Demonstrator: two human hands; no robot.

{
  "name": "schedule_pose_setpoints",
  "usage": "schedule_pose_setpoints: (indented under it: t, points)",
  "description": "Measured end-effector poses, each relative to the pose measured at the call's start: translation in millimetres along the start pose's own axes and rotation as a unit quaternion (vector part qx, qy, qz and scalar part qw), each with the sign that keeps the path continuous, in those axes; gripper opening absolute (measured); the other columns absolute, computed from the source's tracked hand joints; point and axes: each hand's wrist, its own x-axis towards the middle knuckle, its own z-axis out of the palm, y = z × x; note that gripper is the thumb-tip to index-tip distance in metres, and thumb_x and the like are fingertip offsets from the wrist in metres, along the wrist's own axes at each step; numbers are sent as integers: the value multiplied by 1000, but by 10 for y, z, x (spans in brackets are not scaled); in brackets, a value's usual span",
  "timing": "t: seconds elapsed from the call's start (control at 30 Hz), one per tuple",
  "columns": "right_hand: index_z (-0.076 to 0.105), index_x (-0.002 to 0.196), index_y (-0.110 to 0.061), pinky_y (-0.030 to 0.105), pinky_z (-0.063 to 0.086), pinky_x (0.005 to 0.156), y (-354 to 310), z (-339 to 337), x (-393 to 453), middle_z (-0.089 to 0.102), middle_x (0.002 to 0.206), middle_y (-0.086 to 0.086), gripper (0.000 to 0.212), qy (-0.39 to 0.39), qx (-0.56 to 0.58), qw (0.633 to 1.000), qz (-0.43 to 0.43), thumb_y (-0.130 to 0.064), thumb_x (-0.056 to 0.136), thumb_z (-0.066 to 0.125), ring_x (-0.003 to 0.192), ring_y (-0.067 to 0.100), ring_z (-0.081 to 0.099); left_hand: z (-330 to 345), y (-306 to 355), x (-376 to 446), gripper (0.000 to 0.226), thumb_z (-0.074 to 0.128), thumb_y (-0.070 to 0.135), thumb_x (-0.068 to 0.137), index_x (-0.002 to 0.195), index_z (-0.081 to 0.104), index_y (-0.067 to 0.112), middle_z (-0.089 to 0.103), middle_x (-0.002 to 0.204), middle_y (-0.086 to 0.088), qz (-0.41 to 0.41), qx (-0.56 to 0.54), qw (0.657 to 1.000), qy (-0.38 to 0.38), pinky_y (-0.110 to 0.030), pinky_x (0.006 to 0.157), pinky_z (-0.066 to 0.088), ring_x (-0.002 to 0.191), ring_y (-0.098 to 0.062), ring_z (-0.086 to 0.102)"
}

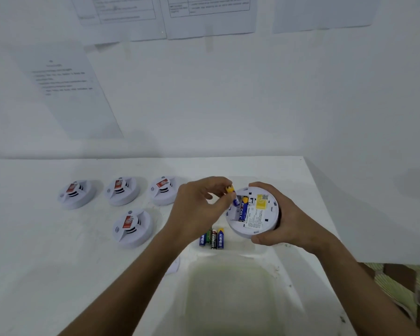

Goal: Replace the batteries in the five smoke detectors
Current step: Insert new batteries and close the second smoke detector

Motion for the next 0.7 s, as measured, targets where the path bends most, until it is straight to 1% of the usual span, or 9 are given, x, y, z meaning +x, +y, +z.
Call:
schedule_pose_setpoints:
  t: [0.07, 0.13, 0.2, 0.3, 0.43, 0.5, 0.53, 0.6, 0.7]
  points:
    - [47, 134, -29, 50, 59, 78, -24, 42, -16, 61, 121, -11, 92, -4, 6, 1000, 3, 0, 56, 85, 112, 18, 61, 14, -31, -148, 14, 76, 18, 81, 94, 74, 25, 67, 78, 24, 26, 25, 999, 13, -4, 69, 43, 80, 13, 59]
    - [49, 132, -34, 65, 53, 74, -44, 76, -24, 61, 119, -11, 91, -3, 11, 1000, 9, -1, 55, 85, 109, 23, 62, 20, -105, -269, 13, 76, 19, 81, 94, 76, 19, 69, 84, 21, 96, 80, 992, 29, -6, 69, 44, 84, 8, 59]
    - [49, 131, -35, 70, 51, 72, -61, 107, -28, 62, 119, -9, 91, -4, 16, 1000, 10, 0, 55, 85, 108, 25, 62, 11, -197, -358, 14, 74, 23, 80, 92, 76, 17, 73, 90, 11, 146, 120, 981, 35, -16, 74, 49, 89, 0, 61]
    - [50, 131, -31, 72, 50, 78, -95, 177, -40, 62, 121, -5, 90, -10, 21, 1000, 3, 2, 55, 85, 111, 26, 61, -47, -282, -451, 17, 72, 28, 79, 90, 78, 16, 74, 96, 6, 143, 104, 984, 15, -13, 79, 50, 95, 0, 60]
    - [49, 133, -26, 64, 54, 82, -159, 273, -35, 61, 123, -5, 90, -23, 17, 1000, -6, 2, 55, 85, 114, 22, 60, -136, -241, -527, 10, 79, 20, 77, 87, 78, 22, 64, 110, 11, 29, 4, 1000, -3, -11, 76, 50, 98, 2, 59]
    - [48, 134, -25, 56, 57, 85, -178, 314, -20, 60, 124, -6, 91, -34, 12, 999, -11, 2, 55, 84, 116, 19, 60, -219, -206, -527, 24, 82, 25, 74, 95, 71, 33, 61, 117, 14, -49, -21, 998, -28, -19, 80, 55, 101, -1, 61]
    - [47, 134, -25, 50, 59, 86, -182, 333, -12, 60, 124, -7, 91, -42, 10, 999, -11, 2, 55, 84, 116, 18, 60, -265, -180, -525, 37, 83, 26, 73, 104, 66, 35, 61, 120, 13, -95, -51, 993, -50, -25, 81, 57, 102, -5, 63]
    - [46, 134, -25, 35, 58, 86, -185, 382, 3, 60, 123, -7, 92, -63, 5, 998, -15, 3, 55, 83, 117, 15, 59, -354, -155, -534, 62, 85, 24, 70, 124, 56, 34, 63, 117, 10, -174, -98, 975, -97, -26, 79, 59, 98, -9, 67]
    - [45, 135, -24, 29, 56, 85, -192, 475, 26, 59, 125, -4, 93, -84, 6, 996, -18, 3, 54, 83, 118, 15, 58, -458, -160, -560, 78, 86, 22, 68, 134, 48, 32, 73, 103, 2, -198, -110, 966, -126, -28, 78, 60, 90, -12, 72]
